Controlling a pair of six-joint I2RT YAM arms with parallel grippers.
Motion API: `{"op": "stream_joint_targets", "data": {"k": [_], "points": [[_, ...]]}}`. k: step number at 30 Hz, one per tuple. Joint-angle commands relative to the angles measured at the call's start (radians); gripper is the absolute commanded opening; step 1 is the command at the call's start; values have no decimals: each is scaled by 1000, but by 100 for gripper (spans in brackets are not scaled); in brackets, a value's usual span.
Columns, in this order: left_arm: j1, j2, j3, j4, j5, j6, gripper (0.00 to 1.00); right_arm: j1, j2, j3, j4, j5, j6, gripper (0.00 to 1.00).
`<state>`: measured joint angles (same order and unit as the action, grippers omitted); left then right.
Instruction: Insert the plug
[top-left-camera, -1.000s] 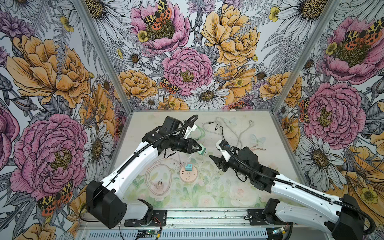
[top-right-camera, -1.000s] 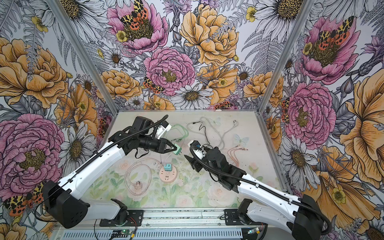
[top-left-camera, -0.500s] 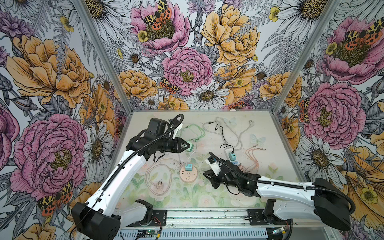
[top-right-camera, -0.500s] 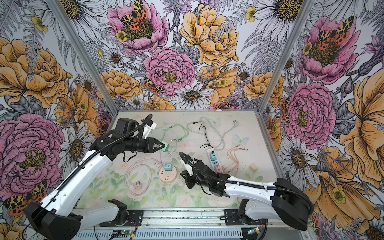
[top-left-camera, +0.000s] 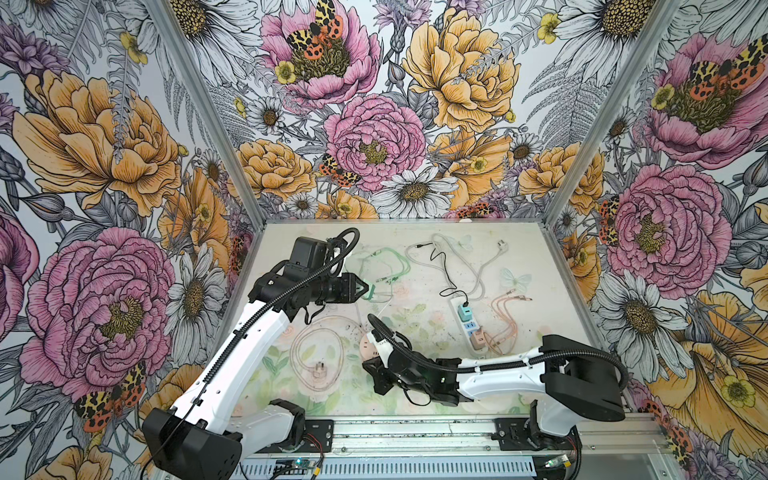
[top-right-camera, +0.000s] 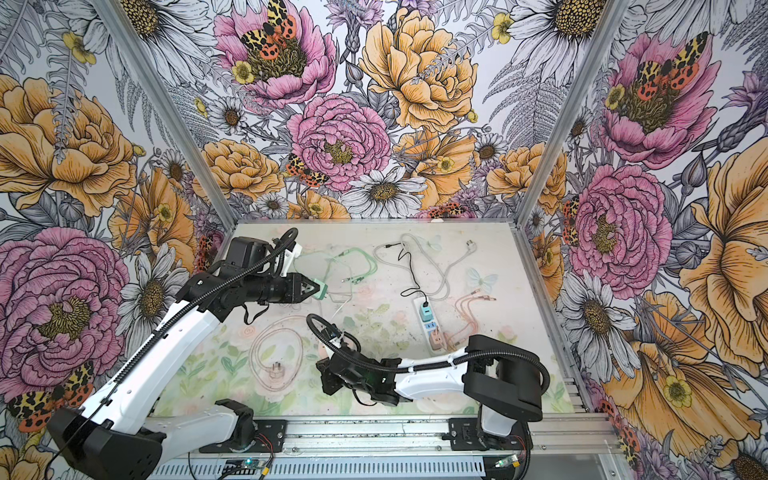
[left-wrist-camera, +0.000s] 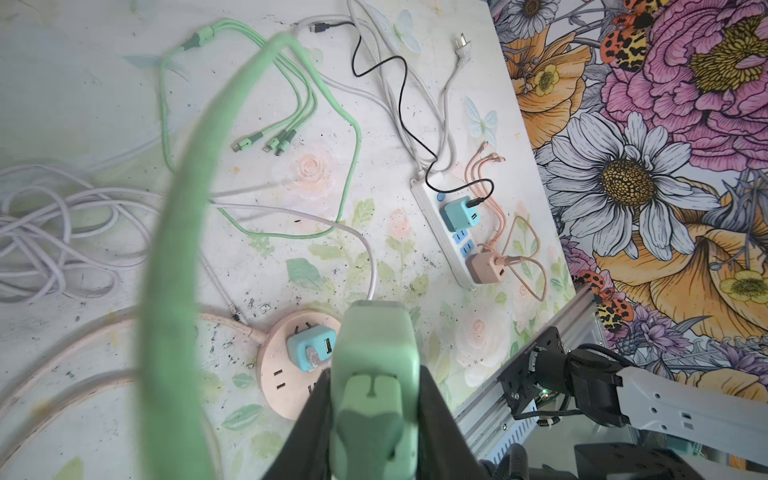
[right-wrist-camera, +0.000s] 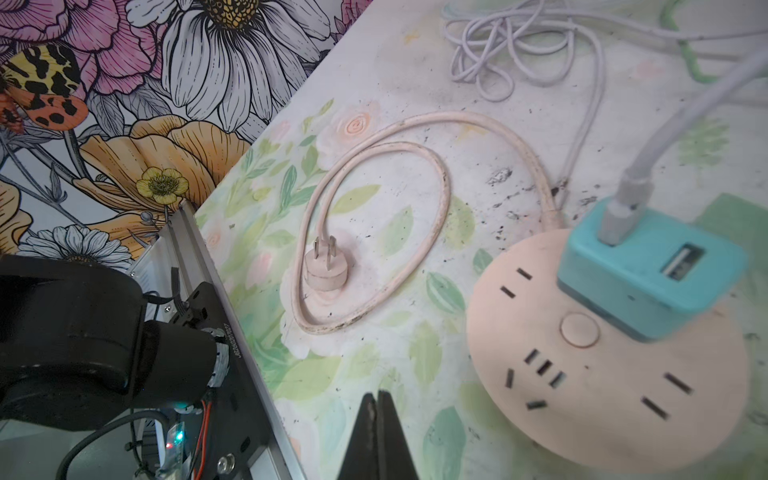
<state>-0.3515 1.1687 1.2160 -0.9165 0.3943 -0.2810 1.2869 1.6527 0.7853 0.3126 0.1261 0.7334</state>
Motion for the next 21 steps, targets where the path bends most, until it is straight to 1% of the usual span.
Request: {"op": "stream_joint_targets", "data": {"k": [1, 5, 8, 12, 16, 21], "points": [[47, -29, 31, 49, -47, -27, 0, -2, 96, 72, 120, 71, 151, 0], [72, -28, 29, 80, -2, -35, 0, -1, 211, 196, 77, 96, 227, 0], [78, -30, 24, 81, -3, -34, 0, -1, 279, 262, 64, 133, 292, 0], [94, -64, 0, 81, 3, -32, 0, -3, 355, 322, 27, 151, 361, 0], [113, -98, -33, 81, 13, -32, 0, -4, 384, 358, -98, 180, 444, 0], [125, -126, -54, 81, 9, -32, 0, -13, 377, 332, -126, 225, 480, 0]]}}
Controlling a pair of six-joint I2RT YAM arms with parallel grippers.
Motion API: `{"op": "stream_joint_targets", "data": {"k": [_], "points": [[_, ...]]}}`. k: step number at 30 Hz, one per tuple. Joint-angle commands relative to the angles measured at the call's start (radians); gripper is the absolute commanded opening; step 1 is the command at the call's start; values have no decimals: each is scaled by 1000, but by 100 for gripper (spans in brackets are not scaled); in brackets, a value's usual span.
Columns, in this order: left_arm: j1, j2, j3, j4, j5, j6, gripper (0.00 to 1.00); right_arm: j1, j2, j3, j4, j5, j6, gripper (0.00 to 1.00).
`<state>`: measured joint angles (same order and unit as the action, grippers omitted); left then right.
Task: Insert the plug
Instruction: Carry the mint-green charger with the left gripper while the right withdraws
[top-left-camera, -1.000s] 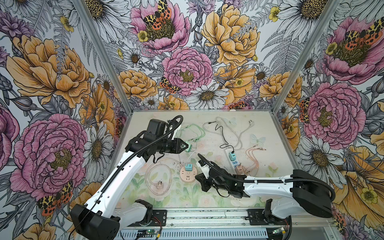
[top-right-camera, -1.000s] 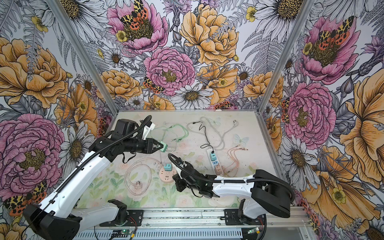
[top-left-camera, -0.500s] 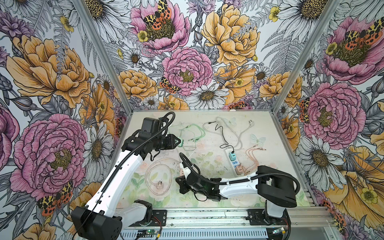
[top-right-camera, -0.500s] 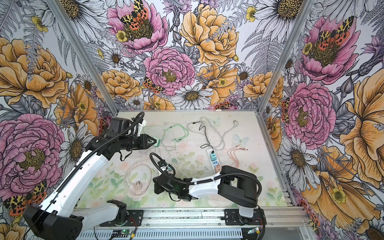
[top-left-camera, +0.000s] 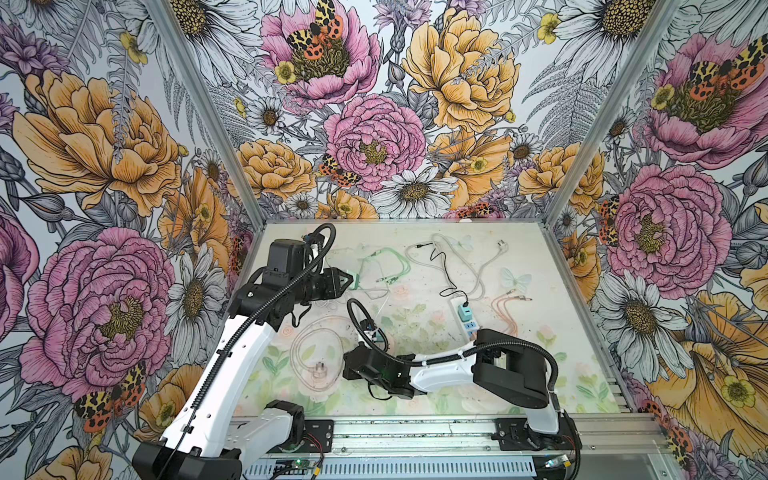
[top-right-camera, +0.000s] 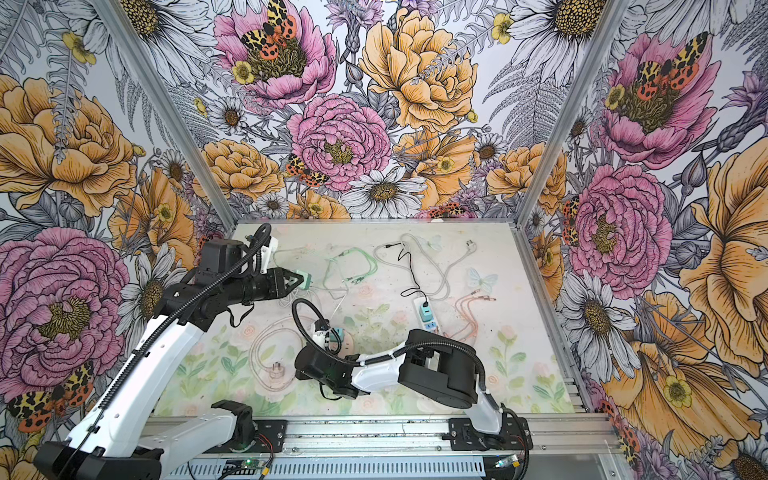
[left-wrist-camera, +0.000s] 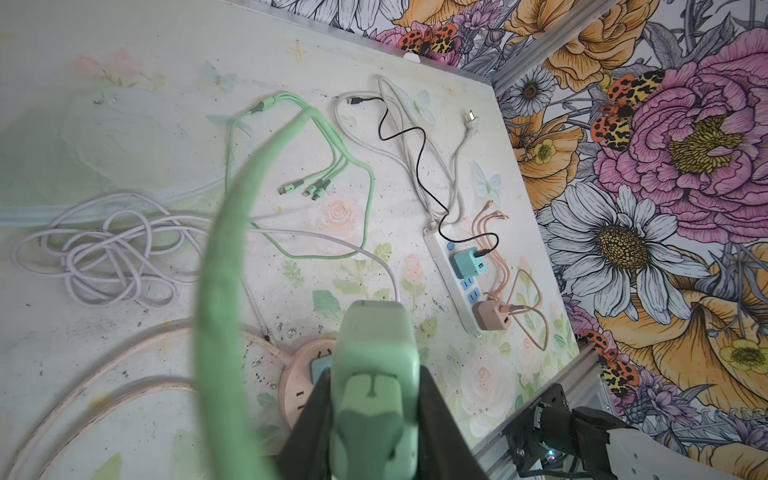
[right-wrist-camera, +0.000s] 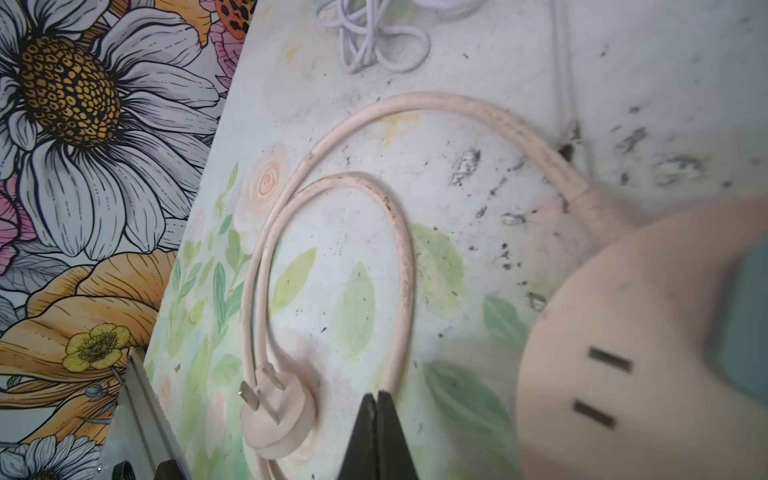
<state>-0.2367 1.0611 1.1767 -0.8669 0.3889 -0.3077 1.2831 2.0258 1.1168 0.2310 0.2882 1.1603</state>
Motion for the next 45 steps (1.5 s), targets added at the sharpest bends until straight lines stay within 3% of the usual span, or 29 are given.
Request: {"op": "stream_joint_targets", "data": {"k": [1, 8, 16, 23, 30, 33, 40, 45], "points": [[11, -22, -16, 31, 15, -5, 0, -12, 3, -7, -47, 65, 59, 0], [13, -27, -20, 32, 28, -2, 0, -58, -10, -82, -94, 61, 151, 0], [13, -58, -51, 31, 21, -12, 0, -93, -115, -208, -110, 98, 156, 0], [-26, -71, -94, 31, 4, -11, 0, -98, -253, -282, -187, 101, 80, 0], [-102, -22, -92, 51, -47, -7, 0, -51, -431, -297, -220, 12, -126, 0], [-152, 4, -59, 91, -51, 1, 0, -21, -550, -320, -300, 53, -136, 0], [-265, 184, 108, 111, -58, 75, 0, -14, -948, -524, -475, 144, -21, 0], [-416, 313, 195, 110, -48, 223, 0, -36, -1225, -614, -693, 266, 83, 0]]}}
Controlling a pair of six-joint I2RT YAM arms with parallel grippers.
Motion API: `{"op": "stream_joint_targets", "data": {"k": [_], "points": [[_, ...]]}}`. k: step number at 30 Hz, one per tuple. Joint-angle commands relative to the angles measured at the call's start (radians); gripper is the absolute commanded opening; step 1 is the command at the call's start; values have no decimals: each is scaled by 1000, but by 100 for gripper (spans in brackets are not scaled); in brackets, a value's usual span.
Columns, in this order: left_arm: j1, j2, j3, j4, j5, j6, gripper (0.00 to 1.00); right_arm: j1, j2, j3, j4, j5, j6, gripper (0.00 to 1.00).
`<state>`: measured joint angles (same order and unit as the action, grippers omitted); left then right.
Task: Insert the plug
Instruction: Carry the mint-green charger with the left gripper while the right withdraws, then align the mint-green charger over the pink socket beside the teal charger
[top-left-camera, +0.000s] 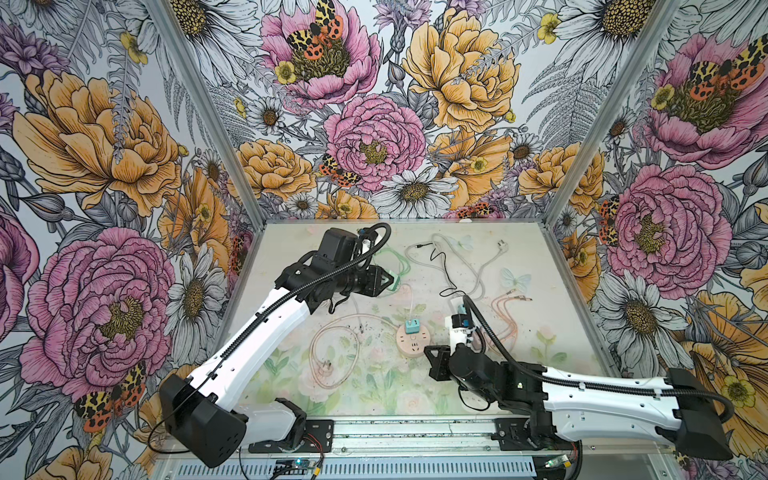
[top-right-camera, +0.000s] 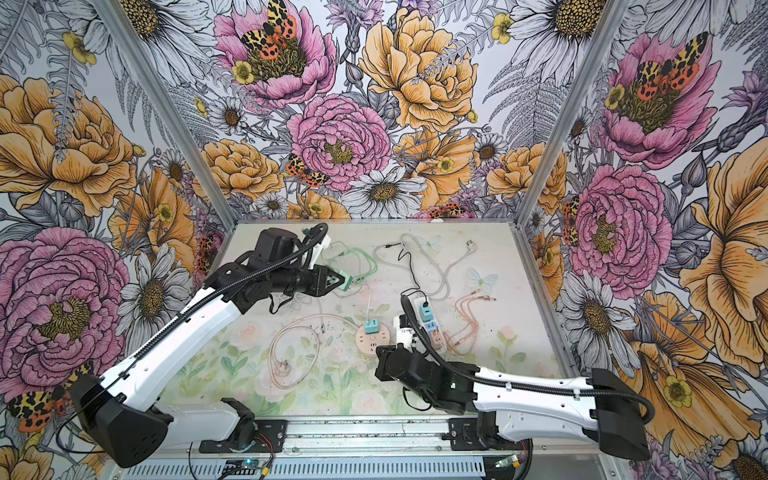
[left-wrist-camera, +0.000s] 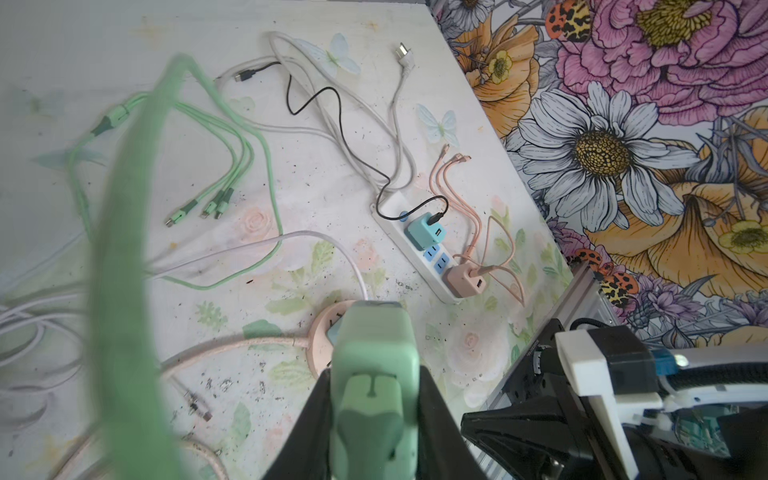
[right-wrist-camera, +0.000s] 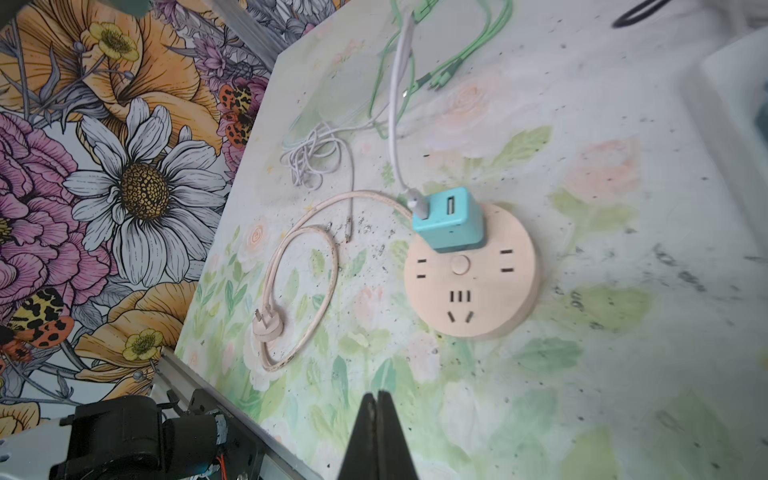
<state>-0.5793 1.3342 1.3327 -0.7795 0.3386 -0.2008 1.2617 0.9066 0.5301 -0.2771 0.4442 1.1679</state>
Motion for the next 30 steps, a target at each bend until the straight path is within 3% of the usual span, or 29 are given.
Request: {"op": "stream_joint_targets", "data": {"k": [1, 4, 9, 15, 18, 22, 30], "points": [[-106, 63, 48, 23, 10, 156, 0, -35, -161, -35, -245, 134, 89, 0], [-160, 132, 75, -6, 30, 238, 0, -135, -319, -31, -389, 171, 73, 0], [-242, 253, 134, -117, -65, 389, 0, -342, -458, -10, -417, 152, -84, 4], [-315, 315, 107, -144, -129, 533, 0, -619, -334, 72, -416, -14, -263, 6], [-327, 322, 92, -142, -139, 563, 0, -754, -263, 94, -372, -159, -357, 11], [-358, 323, 58, -142, -210, 600, 0, -907, -218, 91, -302, -315, -384, 12], [-390, 337, -24, -116, -267, 602, 0, -998, -182, 75, -244, -403, -387, 12]]}}
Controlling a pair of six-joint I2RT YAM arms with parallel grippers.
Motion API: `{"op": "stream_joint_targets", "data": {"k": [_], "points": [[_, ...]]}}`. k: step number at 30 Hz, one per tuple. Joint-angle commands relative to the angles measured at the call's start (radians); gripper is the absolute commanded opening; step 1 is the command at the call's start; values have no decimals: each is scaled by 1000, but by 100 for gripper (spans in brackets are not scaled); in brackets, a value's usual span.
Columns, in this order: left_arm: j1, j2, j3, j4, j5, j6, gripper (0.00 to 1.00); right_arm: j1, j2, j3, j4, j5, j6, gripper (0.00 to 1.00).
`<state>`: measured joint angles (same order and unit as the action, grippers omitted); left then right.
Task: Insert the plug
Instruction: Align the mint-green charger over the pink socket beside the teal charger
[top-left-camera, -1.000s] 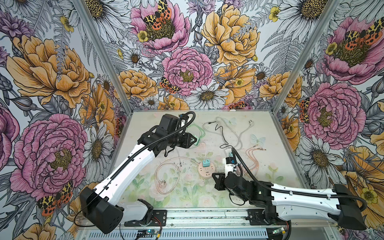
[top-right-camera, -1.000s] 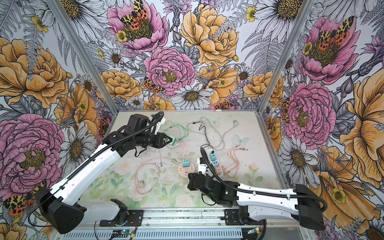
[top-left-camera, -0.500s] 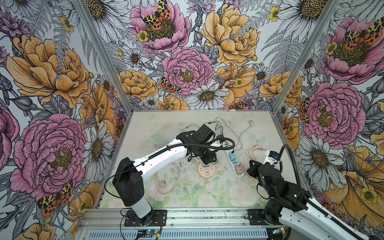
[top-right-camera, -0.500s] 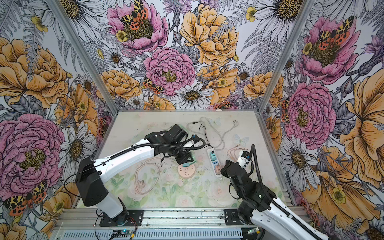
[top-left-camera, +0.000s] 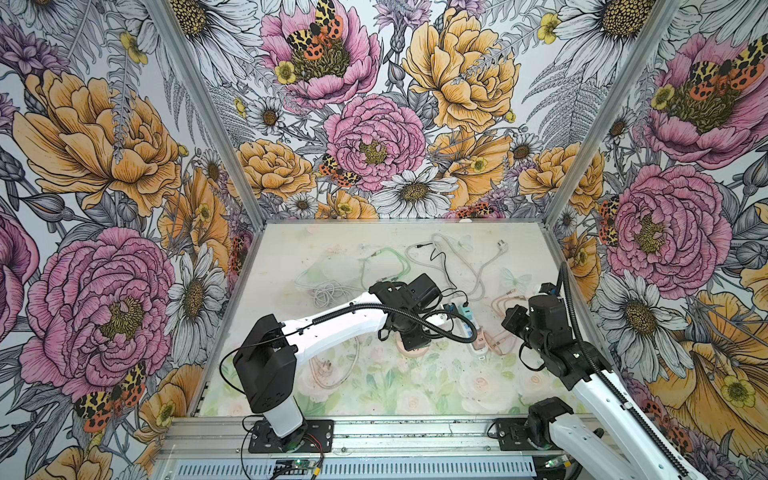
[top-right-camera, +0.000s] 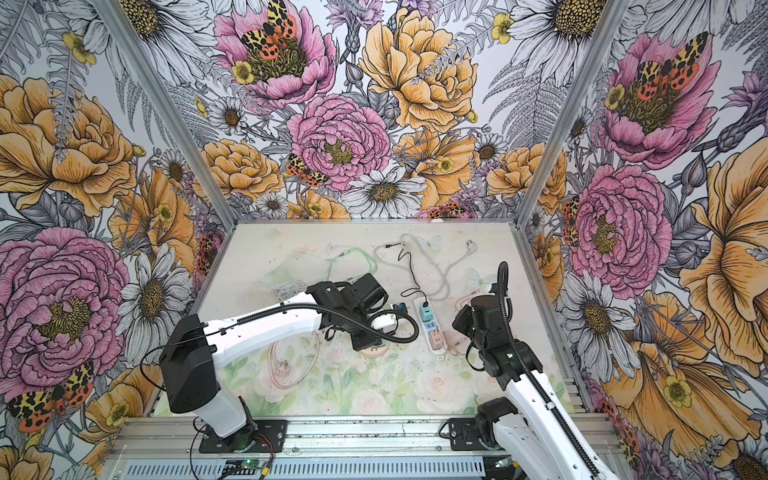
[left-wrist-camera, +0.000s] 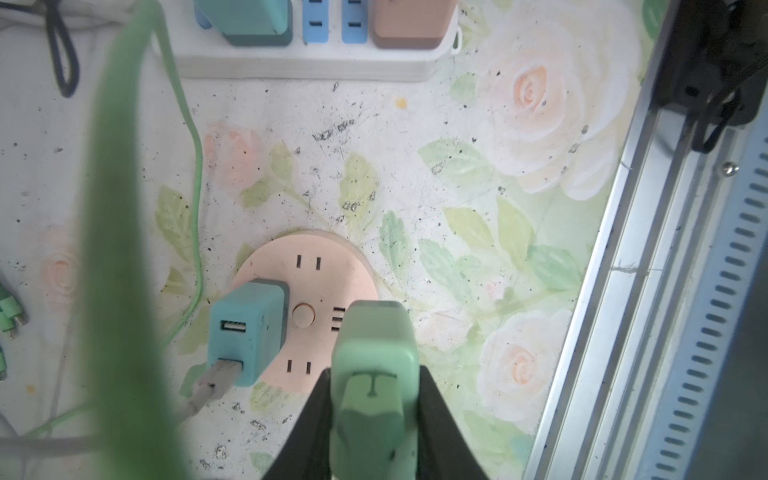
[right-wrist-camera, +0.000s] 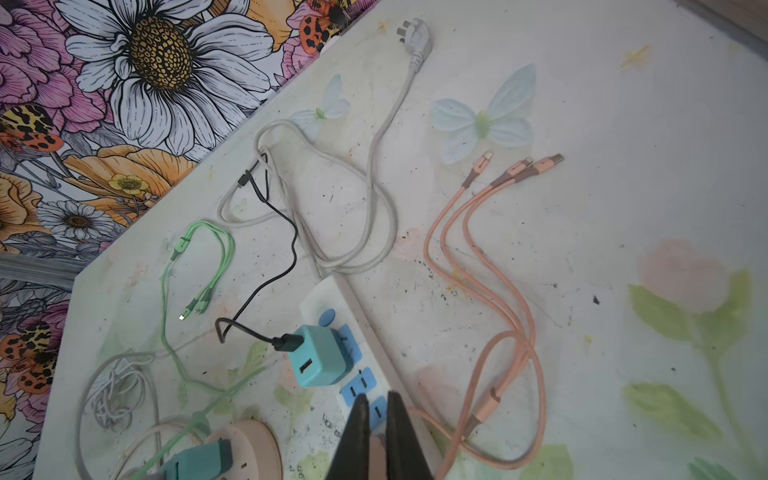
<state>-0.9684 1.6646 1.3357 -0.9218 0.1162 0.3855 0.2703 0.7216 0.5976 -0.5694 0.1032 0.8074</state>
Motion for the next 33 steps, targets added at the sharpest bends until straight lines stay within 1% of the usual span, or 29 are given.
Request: {"op": "stream_joint_targets", "data": {"k": [1, 4, 6, 10, 14, 18, 24, 33], "points": [[-1, 4, -44, 47, -29, 11, 0, -8, 5, 3, 53, -65, -24, 12], [0, -7, -88, 108, -32, -4, 0, -9, 15, -11, 71, -72, -27, 12], [5, -8, -96, 116, -40, -2, 0, -11, 39, -14, 79, -81, -35, 12], [35, -18, -124, 162, -15, -3, 0, -13, 109, 2, 97, -115, -53, 12], [63, -25, -141, 212, -1, -6, 0, -13, 117, 13, 106, -116, -53, 12], [66, -14, -145, 221, -11, -2, 0, -13, 98, 11, 106, -107, -53, 13], [67, -5, -152, 224, 30, -10, 0, -14, 103, 4, 112, -114, -54, 13], [86, -21, -181, 200, 31, 3, 0, -13, 114, -1, 131, -122, -47, 13]]}}
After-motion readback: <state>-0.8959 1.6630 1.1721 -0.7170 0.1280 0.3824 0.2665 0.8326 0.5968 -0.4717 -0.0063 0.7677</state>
